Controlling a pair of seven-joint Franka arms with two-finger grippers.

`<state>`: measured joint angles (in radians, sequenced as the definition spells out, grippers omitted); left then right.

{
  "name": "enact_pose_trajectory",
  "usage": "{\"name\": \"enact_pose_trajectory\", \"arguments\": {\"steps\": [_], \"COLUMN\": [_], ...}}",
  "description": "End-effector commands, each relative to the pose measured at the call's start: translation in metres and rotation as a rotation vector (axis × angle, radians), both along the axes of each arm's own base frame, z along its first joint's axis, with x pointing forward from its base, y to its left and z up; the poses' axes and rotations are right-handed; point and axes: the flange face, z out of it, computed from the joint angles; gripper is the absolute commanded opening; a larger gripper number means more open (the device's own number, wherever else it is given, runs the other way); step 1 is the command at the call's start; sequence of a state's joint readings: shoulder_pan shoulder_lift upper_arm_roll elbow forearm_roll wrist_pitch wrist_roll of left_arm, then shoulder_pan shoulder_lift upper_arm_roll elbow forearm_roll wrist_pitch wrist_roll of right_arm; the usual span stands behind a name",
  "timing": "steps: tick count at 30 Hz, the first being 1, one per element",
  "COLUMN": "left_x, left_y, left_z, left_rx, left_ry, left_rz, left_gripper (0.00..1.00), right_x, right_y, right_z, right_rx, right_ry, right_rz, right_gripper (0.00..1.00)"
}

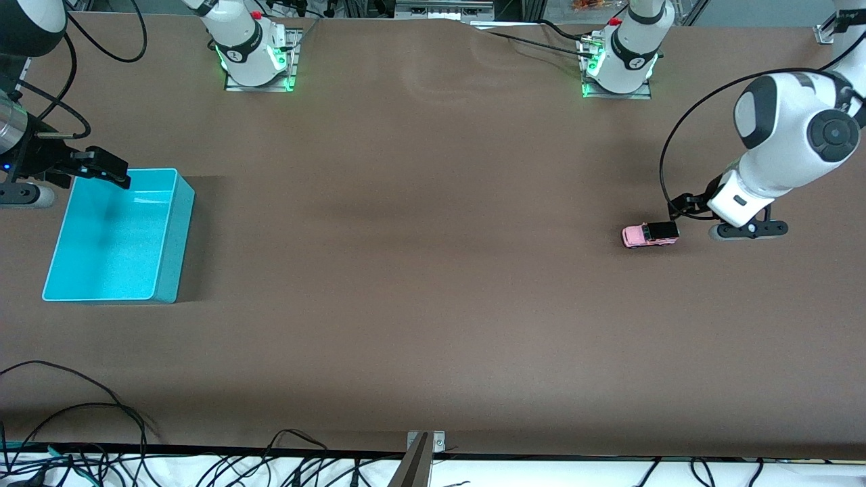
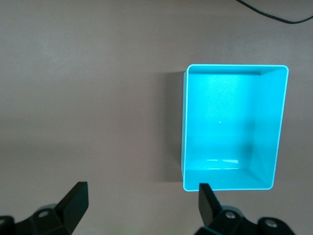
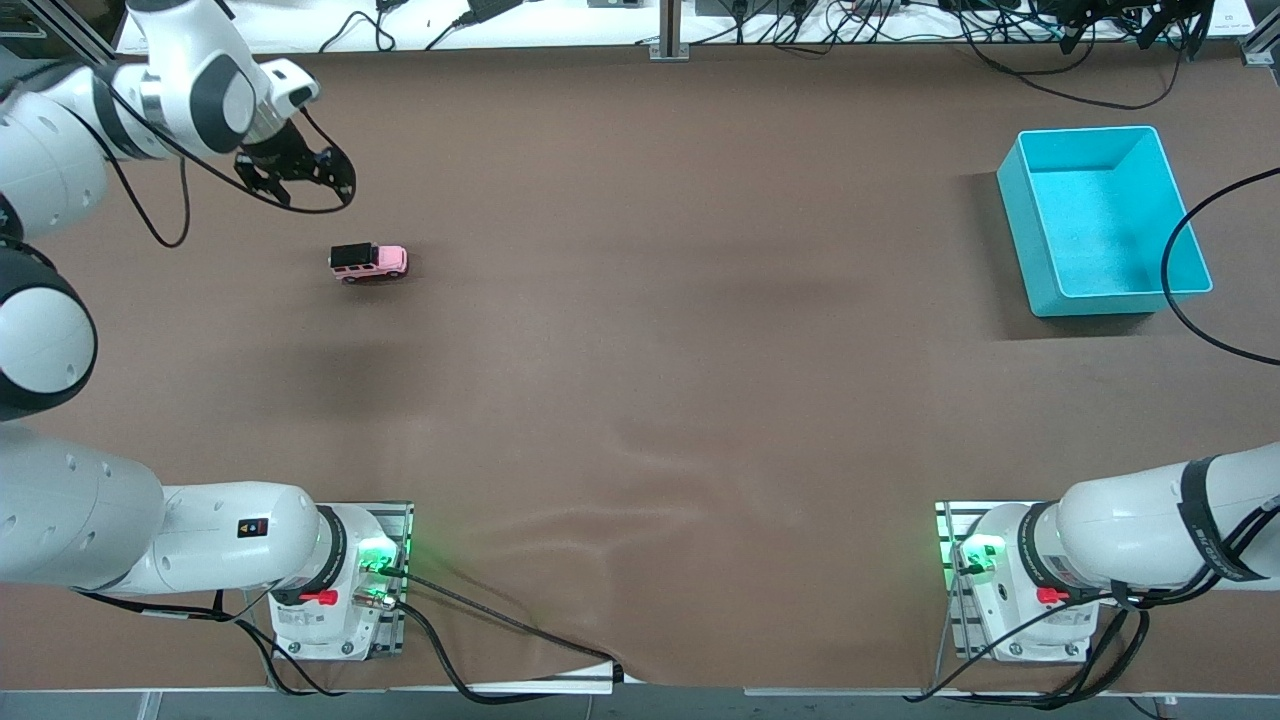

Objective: Wind and store pink jeep toy

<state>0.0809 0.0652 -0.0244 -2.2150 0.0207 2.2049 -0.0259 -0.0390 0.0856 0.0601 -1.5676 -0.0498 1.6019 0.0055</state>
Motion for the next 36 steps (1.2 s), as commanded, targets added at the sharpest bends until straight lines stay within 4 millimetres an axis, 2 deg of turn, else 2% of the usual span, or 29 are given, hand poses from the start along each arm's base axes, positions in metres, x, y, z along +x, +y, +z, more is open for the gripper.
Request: {"name": "enact_pose_trajectory", "arguments": {"steps": [1,6,13,19,23,32,33,36], "left_x": [-0.001,-0.002,-0.003,-0.017,-0.017,-0.014,-0.013,-0.014], "left_y": [0.0,-0.004,-0.003,-0.003,-0.002,0.002,0.005,0.005], "left_z": [-0.02,-0.033,-0.051,-0.086,-0.098,-0.107,-0.109,-0.114], "left_rx": [0.0,0.001,-0.034,-0.059,-0.079,-0.097,-0.096,-0.103], "left_ry": [0.016,0.041,0.055,0.066,0.05,0.023,0.009,0.01], "left_rz": [-0.025,-0.089,-0.394,-0.563,-0.757,-1.045,-1.161,-1.226], "left_gripper": [1.0,1.0,1.0,1.0,1.0,1.0,1.0,1.0], "right_x": [0.003,0.003,0.003,0.003,0.003,0.003,0.003,0.003], "right_y": [0.0,-0.001,0.0,-0.001,0.0,-0.001,-0.001,0.0], "right_z": [0.006,0.006,0.006,0.006,0.006,0.006,0.006,0.006], "right_rx": [-0.01,-0.01,-0.011,-0.01,-0.011,-0.011,-0.011,-0.011], "right_ry": [-0.002,-0.002,-0.002,-0.002,-0.002,-0.002,-0.002,-0.002], "right_rz": [-0.013,-0.014,-0.013,-0.014,-0.013,-0.013,-0.014,-0.013], "right_gripper": [1.0,1.0,1.0,1.0,1.0,1.0,1.0,1.0]}}
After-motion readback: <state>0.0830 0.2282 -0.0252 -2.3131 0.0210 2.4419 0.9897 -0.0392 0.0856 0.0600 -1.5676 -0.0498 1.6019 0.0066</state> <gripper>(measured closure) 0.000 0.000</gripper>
